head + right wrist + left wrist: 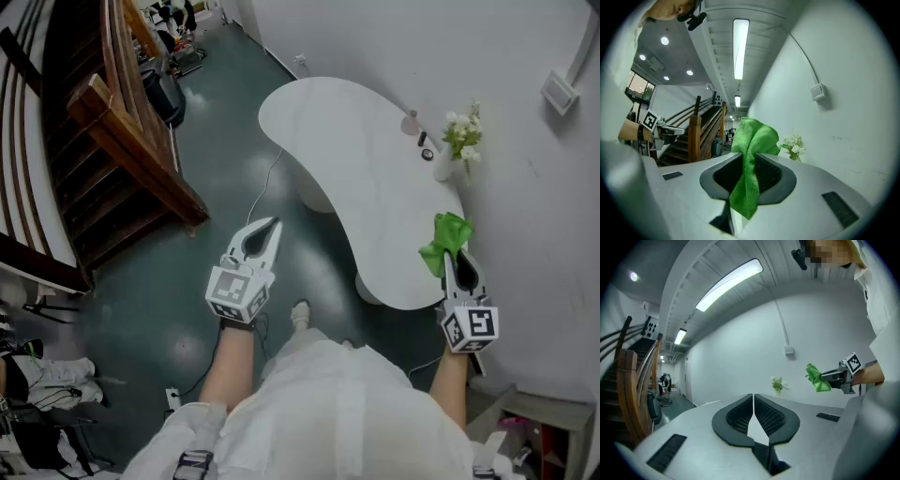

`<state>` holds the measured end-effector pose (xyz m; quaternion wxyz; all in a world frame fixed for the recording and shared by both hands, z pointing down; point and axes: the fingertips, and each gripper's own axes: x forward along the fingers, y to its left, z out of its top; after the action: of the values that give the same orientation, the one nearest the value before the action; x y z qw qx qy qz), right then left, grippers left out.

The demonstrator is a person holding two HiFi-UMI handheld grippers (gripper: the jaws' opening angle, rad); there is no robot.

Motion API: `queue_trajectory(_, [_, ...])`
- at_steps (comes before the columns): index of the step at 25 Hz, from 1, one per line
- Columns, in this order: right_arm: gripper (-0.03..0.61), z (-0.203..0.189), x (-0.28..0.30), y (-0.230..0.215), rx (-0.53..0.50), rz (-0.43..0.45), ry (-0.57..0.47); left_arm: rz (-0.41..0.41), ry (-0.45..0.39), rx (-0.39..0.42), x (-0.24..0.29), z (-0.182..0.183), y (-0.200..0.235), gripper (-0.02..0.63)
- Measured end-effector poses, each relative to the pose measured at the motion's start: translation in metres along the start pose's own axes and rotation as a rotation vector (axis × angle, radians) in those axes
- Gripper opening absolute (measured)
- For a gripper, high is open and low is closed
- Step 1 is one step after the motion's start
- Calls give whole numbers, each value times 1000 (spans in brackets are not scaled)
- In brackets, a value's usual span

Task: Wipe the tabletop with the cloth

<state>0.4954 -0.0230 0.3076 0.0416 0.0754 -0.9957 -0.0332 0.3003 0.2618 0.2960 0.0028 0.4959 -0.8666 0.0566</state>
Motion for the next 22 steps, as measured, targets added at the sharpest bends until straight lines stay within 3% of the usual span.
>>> queue_trajectory(16, [78,0,0,1,30,26,-11,1,8,12,-4,2,-6,25])
queue_trajectory(22, [80,-1,23,20,50,59,-10,33,29,7,-14,-7,15,25])
